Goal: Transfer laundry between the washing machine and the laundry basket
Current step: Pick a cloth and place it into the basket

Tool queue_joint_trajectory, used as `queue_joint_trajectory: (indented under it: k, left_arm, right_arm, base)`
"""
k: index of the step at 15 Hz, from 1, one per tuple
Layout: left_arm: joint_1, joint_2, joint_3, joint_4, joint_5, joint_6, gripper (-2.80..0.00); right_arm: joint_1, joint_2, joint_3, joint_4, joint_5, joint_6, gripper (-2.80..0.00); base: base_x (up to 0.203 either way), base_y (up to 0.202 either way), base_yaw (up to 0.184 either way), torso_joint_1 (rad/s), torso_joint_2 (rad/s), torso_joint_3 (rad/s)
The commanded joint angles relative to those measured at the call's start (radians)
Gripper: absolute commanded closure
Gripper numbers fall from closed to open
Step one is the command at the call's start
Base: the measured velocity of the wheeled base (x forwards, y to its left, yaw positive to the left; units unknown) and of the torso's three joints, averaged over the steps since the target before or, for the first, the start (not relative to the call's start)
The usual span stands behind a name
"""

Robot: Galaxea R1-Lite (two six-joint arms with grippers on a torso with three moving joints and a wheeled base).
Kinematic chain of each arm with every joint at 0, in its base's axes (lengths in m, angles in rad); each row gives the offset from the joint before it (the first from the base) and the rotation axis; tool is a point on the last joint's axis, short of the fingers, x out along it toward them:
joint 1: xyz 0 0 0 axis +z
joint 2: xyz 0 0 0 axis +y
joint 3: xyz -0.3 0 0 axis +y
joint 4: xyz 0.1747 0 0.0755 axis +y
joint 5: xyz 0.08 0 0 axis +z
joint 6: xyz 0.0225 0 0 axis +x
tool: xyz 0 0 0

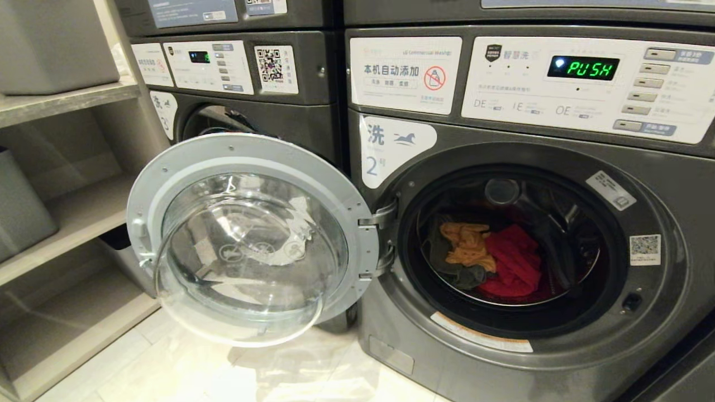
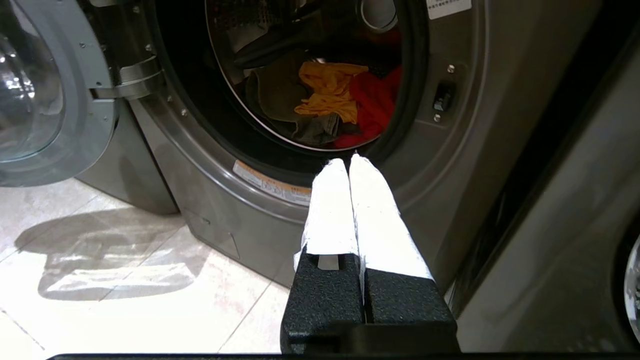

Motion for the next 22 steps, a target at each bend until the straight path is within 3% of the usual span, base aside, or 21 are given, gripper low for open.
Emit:
queue_joint_trajectory:
  k: [1,22]
  left_arm:
    - [0.0,0.002,0.04,-0.001,0.0,-0.003,0.0]
    - [0.0,0.002,0.04,0.0,0.0,-0.003,0.0]
  right_arm:
    - [0.0,0.001,0.0,0.0,0.0,0.0,0.0]
    - [0.0,0.001,0.0,0.0,0.0,-0.002,0.0]
  base:
    - [0.115,0.0,-0.001,0.011,0.0,-0.007]
    - [0.0,0.0,0.0,0.0,0.0,0.0]
